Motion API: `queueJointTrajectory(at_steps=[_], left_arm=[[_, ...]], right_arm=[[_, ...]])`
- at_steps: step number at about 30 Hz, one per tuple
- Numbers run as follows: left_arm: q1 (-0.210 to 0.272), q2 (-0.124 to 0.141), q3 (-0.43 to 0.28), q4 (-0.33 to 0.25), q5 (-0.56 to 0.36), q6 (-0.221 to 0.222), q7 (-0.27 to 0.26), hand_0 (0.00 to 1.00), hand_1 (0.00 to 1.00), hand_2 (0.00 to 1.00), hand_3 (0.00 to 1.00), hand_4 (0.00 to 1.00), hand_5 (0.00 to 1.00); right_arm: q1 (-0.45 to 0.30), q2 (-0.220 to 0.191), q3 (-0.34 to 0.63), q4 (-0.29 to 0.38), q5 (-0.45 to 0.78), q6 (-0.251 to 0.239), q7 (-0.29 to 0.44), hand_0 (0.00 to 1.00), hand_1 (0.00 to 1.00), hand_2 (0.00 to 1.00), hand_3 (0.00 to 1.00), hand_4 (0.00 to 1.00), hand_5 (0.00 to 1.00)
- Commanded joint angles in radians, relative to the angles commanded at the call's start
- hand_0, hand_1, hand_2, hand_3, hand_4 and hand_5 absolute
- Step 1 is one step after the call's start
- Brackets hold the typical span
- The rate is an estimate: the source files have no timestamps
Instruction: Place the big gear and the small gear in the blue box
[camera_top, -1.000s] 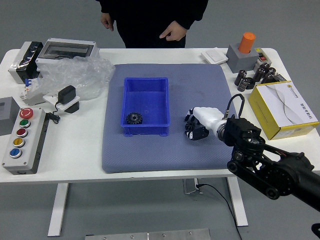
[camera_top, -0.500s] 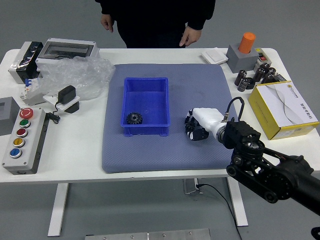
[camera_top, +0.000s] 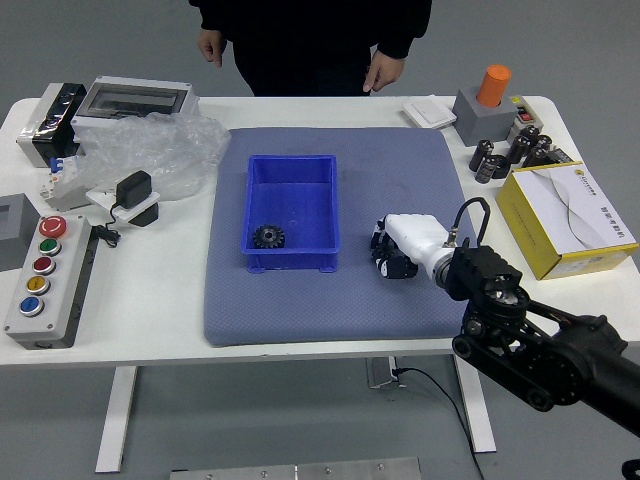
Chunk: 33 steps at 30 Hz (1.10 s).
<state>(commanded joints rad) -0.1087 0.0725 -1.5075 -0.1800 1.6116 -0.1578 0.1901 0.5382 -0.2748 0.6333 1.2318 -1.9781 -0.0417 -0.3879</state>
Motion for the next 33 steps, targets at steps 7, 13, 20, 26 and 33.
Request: queueJointTrajectory(at_steps=[7, 13, 20, 26, 33], left_arm=[[0.000, 0.001, 0.001, 0.000, 0.000, 0.001, -0.001, 0.727, 0.677, 0.687, 0.690, 0.420, 0.009], [-0.001, 0.001, 0.001, 0.000, 0.001, 0.001, -0.001, 0.727, 0.676, 0.685, 0.687, 0.422, 0.010], [-0.001, 0.001, 0.001, 0.000, 0.000, 0.001, -0.001, 0.726, 0.675, 0.682, 0.686, 0.422, 0.012], [-0.002, 0.002, -0.001, 0.000, 0.000, 0.001, -0.001, 0.725, 0.675, 0.683, 0.686, 0.424, 0.014], [-0.004, 0.003, -0.002, 0.000, 0.000, 0.000, 0.000, 0.725, 0.675, 0.684, 0.687, 0.425, 0.013]], right_arm=[[-0.004, 0.001, 0.004, 0.001, -0.003, -0.011, 0.005, 0.705, 0.518, 0.511, 0.537, 0.521, 0.116], [-0.005, 0.000, 0.012, 0.003, -0.008, -0.018, 0.008, 0.704, 0.518, 0.506, 0.535, 0.518, 0.082], [-0.001, -0.004, 0.021, 0.008, -0.010, -0.018, 0.006, 0.700, 0.518, 0.502, 0.531, 0.516, 0.021], [0.012, -0.011, 0.031, 0.013, -0.010, -0.012, 0.003, 0.700, 0.518, 0.501, 0.529, 0.529, 0.007], [0.048, -0.026, 0.052, 0.025, -0.016, 0.000, -0.006, 0.697, 0.517, 0.497, 0.527, 0.540, 0.002]])
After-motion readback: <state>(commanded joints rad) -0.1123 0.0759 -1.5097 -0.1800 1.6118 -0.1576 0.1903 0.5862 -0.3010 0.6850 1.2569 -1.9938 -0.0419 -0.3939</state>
